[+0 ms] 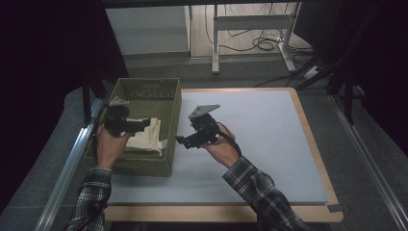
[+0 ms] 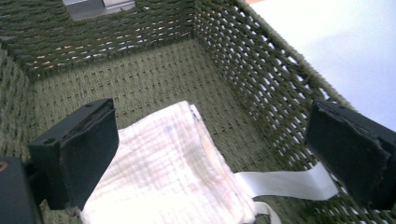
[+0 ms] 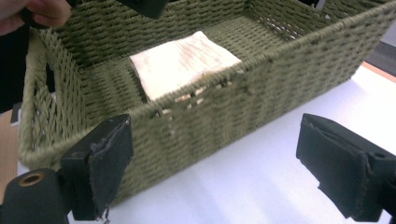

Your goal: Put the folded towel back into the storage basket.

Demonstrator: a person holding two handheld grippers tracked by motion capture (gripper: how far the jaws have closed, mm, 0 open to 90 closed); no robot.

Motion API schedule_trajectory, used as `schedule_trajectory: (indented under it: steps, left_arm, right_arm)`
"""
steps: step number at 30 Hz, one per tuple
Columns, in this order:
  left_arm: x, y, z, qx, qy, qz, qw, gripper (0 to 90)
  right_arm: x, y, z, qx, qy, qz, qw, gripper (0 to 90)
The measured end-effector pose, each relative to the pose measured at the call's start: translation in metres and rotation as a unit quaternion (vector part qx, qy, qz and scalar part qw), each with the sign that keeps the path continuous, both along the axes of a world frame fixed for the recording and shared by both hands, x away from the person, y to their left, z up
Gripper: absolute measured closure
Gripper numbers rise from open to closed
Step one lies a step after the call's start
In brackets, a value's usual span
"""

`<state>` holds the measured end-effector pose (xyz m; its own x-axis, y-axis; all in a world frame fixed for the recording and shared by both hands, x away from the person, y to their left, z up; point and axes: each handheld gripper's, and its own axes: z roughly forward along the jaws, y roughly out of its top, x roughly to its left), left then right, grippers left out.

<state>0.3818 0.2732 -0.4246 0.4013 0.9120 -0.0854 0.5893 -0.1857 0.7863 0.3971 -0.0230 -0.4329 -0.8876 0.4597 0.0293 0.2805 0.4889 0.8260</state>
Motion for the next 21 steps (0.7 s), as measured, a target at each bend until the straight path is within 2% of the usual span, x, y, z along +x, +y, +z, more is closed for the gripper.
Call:
schedule_trajectory:
  steps: [4,10,16,21]
  left_arm:
    - [-0.004,-0.003,-0.001,-0.005,0.001,0.001,1.0000,2.5]
    - [-0.010,-0.011,0.000,-0.004,-0.003,-0.001,1.0000,0.8]
    - [-0.017,-0.021,0.000,0.008,-0.006,-0.006,0.9999,0.0]
    - [-0.022,-0.028,0.003,0.005,-0.011,-0.010,0.9999,0.0]
  right_arm:
    - [-0.002,-0.011,-0.002,-0.003,0.002,-0.004,1.0000,9.6]
    - [-0.003,-0.029,-0.005,-0.007,0.009,-0.009,0.9999,6.3]
    - [-0.004,-0.049,-0.008,-0.010,0.016,-0.016,0.9997,3.2]
    - [-0.005,-0.065,-0.010,-0.009,0.017,-0.029,0.9994,1.4]
